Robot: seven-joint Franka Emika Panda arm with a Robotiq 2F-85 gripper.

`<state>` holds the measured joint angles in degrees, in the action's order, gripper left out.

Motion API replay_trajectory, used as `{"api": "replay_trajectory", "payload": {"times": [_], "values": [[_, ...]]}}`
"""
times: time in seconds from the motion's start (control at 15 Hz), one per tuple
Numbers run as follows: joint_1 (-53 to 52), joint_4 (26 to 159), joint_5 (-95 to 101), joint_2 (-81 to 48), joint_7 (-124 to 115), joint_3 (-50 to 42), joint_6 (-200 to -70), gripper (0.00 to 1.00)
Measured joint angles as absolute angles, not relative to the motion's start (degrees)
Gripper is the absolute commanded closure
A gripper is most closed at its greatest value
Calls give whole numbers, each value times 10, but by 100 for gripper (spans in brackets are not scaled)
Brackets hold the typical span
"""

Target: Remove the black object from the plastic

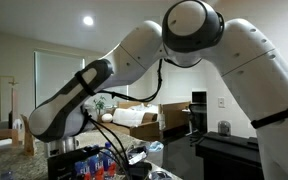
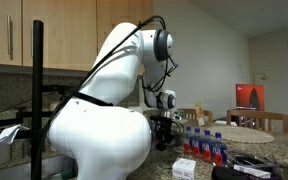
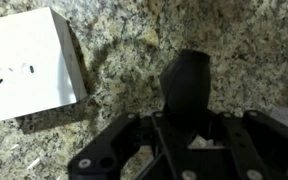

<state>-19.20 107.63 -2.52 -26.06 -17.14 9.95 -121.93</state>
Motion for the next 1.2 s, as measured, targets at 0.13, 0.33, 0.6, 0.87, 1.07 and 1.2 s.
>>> {"api": "replay_trajectory", "payload": {"times": [0.13, 0.33, 0.6, 0.87, 1.07, 1.2], "values": [[-192, 1076, -25, -261, -171, 100, -1219, 93], [-192, 1076, -25, -261, -171, 100, -1219, 92], [-192, 1076, -25, -261, -171, 100, -1219, 93], [-192, 1076, -25, -261, -171, 100, -1219, 57], [-192, 1076, -25, -261, -171, 100, -1219, 37], [-192, 1076, -25, -261, -171, 100, -1219, 24]]}}
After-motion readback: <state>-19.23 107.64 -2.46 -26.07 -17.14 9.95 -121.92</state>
